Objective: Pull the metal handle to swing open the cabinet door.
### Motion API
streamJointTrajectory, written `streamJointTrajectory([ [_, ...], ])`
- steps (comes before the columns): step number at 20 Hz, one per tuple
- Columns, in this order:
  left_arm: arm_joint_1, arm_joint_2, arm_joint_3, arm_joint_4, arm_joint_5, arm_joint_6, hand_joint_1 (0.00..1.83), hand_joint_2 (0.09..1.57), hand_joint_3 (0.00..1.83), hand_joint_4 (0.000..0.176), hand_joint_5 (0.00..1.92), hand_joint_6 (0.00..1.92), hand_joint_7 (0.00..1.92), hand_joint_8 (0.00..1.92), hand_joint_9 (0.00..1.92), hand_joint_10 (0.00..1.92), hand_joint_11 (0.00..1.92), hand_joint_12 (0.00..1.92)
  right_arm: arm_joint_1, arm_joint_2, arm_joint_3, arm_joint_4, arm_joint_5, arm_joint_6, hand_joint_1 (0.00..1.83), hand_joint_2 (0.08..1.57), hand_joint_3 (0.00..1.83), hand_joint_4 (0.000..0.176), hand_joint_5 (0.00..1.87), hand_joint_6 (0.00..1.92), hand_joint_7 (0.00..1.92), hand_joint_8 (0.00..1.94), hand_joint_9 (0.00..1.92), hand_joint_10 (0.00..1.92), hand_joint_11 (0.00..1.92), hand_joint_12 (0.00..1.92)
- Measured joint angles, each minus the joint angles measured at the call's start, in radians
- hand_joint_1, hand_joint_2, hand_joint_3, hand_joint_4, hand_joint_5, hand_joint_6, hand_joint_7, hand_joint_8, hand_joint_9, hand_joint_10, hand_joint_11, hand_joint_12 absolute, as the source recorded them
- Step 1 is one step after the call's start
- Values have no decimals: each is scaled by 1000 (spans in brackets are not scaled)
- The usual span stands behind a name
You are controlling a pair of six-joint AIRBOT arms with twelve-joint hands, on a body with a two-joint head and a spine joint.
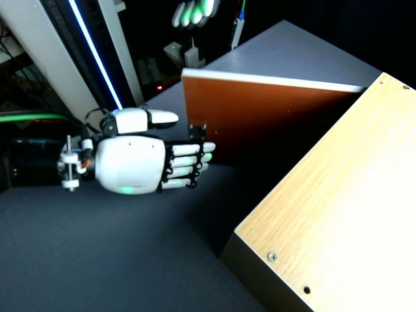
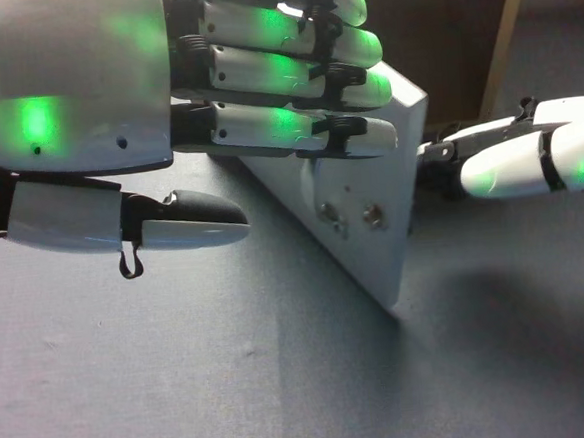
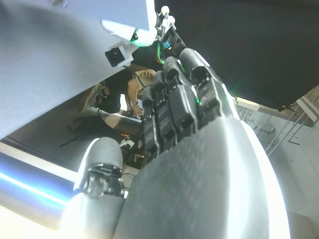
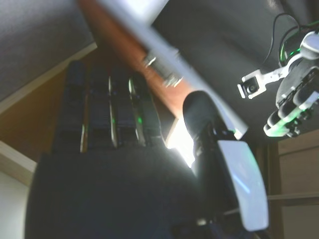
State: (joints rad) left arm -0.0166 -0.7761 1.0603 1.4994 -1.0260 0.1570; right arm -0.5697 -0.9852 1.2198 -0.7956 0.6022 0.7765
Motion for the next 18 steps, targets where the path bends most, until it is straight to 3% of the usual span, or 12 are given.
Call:
streamJointTrajectory([
  [11, 0, 0, 0, 0, 0, 0, 0, 1571, 63, 0, 307, 2, 326, 3, 320, 4, 4, 734, 54, -11, -61, -195, 5, -2, 0, 1571, 79, 0, 250, 1, 262, 2, 236, 3, 0, 658],
  [18, 0, 0, 0, 0, 0, 0, 0, 1571, 67, 0, 320, 3, 335, 3, 323, 2, 0, 762, 84, -32, -125, -204, 2, -1, 0, 1571, 87, 0, 259, 2, 263, 1, 235, 0, 0, 631],
])
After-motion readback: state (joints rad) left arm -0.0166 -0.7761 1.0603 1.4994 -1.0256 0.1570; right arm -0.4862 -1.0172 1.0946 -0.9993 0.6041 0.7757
